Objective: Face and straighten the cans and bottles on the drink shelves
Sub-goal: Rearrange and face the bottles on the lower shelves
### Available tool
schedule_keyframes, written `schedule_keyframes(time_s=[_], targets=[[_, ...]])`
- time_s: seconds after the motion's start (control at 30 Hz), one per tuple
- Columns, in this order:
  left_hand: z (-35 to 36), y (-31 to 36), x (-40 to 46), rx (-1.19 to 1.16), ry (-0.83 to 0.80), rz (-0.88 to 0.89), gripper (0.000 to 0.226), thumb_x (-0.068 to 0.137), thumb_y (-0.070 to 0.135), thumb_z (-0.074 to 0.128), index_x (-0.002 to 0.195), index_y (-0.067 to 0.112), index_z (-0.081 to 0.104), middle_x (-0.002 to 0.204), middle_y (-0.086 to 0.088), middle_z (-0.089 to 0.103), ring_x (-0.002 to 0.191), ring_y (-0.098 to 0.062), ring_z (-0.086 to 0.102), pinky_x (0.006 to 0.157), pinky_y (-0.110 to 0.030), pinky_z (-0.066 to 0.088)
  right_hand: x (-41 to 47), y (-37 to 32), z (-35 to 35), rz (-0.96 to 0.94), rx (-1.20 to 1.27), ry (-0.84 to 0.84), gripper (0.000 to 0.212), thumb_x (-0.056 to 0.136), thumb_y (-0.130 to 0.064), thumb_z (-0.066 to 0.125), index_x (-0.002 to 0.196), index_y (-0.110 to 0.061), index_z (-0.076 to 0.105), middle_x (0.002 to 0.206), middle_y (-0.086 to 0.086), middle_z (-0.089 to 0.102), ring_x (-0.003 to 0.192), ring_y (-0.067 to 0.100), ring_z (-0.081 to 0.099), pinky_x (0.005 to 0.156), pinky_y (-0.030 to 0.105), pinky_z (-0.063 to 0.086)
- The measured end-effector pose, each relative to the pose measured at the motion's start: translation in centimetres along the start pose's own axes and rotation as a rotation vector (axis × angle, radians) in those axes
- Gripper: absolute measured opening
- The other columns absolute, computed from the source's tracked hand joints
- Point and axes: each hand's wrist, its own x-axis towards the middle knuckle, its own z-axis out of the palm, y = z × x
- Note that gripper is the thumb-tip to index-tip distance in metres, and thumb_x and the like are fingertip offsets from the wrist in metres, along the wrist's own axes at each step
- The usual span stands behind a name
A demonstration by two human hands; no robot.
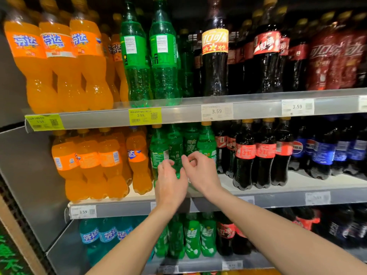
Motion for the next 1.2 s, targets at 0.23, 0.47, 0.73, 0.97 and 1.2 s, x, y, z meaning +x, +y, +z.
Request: schedule_keyframes(time_s=[0.23,0.47,0.73,0.97,1.2], targets=[[2.2,3.3,0.2,-0.097,-0.14,0.099,0.034,0.096,0.034,0.057,0.126,0.018,0.05,0.119,0.003,0.052,0.104,-0.013,0.052,0.087,-0.028,0.04,-0.2,1.8,-4.6,0.009,0.067,0.248,0.024,0.097,-0.039,0.06,0.094,-0.019,0.048,0.083,-0.004,0.056,0.076,0.016,0.054,0.069,0.036,0.045],[4.4,2.6,1.1,-0.075,-0.311,0.003,0.049,0.102,0.031,0.047,0.148,0.016,0.035,0.147,-0.008,0.041,0.129,-0.024,0.048,0.103,-0.036,0.041,0.3,5.8,-2.3,0.315,0.052,-0.165,0.076,0.096,-0.065,0.045,0.143,-0.005,0.04,0.139,0.015,0.05,0.122,0.031,0.054,0.096,0.036,0.044],[3.0,0.1,1.0,-0.024,-0.266,-0.03,0.044,0.103,0.018,0.043,0.146,0.011,0.041,0.139,-0.01,0.053,0.128,-0.024,0.05,0.108,-0.039,0.041,0.3,5.1,0.2,0.208,0.088,-0.22,0.074,0.093,-0.061,0.056,0.137,-0.004,0.039,0.122,0.011,0.058,0.111,0.027,0.056,0.085,0.035,0.044],[-0.1,-1.5,0.9,0.013,-0.068,-0.081,0.024,0.098,0.021,0.055,0.118,0.013,0.044,0.111,-0.003,0.054,0.093,-0.021,0.055,0.081,-0.04,0.05,0.4,2.7,2.8,0.242,0.162,-0.283,0.081,0.089,-0.064,0.06,0.14,-0.007,0.033,0.122,0.013,0.06,0.078,0.023,0.066,0.064,0.032,0.056],[-1.8,-3.1,1.5,0.082,0.038,-0.105,0.037,0.097,0.023,0.059,0.125,0.011,0.038,0.125,-0.009,0.047,0.09,-0.017,0.046,0.075,-0.031,0.039,0.6,1.9,4.2,0.265,0.263,-0.308,0.077,0.091,-0.057,0.062,0.142,-0.01,0.029,0.125,0.017,0.053,0.061,0.02,0.062,0.046,0.022,0.049]])
